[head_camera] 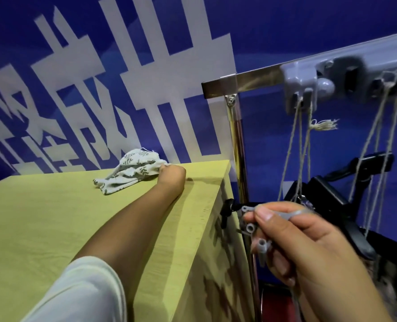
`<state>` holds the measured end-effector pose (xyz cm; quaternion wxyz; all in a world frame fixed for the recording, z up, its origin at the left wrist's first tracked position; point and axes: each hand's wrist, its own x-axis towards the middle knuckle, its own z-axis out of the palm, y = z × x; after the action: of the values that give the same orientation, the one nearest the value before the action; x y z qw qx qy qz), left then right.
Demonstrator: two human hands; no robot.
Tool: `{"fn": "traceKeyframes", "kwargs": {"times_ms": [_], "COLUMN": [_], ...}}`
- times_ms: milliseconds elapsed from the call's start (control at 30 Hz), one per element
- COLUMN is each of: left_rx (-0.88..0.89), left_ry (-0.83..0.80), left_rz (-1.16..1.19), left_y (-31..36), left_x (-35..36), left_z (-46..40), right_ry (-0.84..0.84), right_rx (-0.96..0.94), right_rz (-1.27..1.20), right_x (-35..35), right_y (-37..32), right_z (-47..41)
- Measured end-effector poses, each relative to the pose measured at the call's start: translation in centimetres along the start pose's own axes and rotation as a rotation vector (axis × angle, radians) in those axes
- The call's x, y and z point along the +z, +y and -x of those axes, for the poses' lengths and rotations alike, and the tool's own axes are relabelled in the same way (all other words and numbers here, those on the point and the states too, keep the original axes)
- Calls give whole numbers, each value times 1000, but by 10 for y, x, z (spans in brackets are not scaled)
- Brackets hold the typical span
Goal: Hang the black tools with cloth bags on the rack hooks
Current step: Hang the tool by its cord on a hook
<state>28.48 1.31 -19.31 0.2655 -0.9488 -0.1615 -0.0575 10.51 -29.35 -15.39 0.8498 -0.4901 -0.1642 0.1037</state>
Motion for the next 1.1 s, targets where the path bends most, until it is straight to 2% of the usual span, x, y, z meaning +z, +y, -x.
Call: {"fn": "traceKeyframes", "kwargs": {"times_ms": [200,300,367,433,533,667,733,833,900,967,1100], "left_rx": [67,50,70,109,150,242,172,-38,-119,-126,-93], "left_ry": [47,25,51,164,419,665,772,909,1022,1109,1137], "left_rz": [-5,101,250,531,965,1330,1493,1829,1920,1936,1981], "left_y": [-7,-14,-19,-17,-7,6,20,47,59,66,73], "left_x": [-13,-20,-29,-53,-113,-178,-185,-180,-180,-188,-201], "left_z": [46,80,111,153,229,345,385,418,429,434,443], "right_ry": [97,168,203,255,284,258,219,182,141,111,124], "right_rx": [-41,-43,-45,-49,-39,-39,-88,-127,-124,-132,-161], "right_rz": [-9,-43,-35,-14,-13,51,66,90,132,176,175], "right_x": [4,7,8,13,19,27,31,33,36,37,39], "right_y": [-8,-16,-16,-20,-19,-26,-33,-37,-38,-39,-42], "right_z": [27,46,59,77,98,131,145,165,177,186,196]}}
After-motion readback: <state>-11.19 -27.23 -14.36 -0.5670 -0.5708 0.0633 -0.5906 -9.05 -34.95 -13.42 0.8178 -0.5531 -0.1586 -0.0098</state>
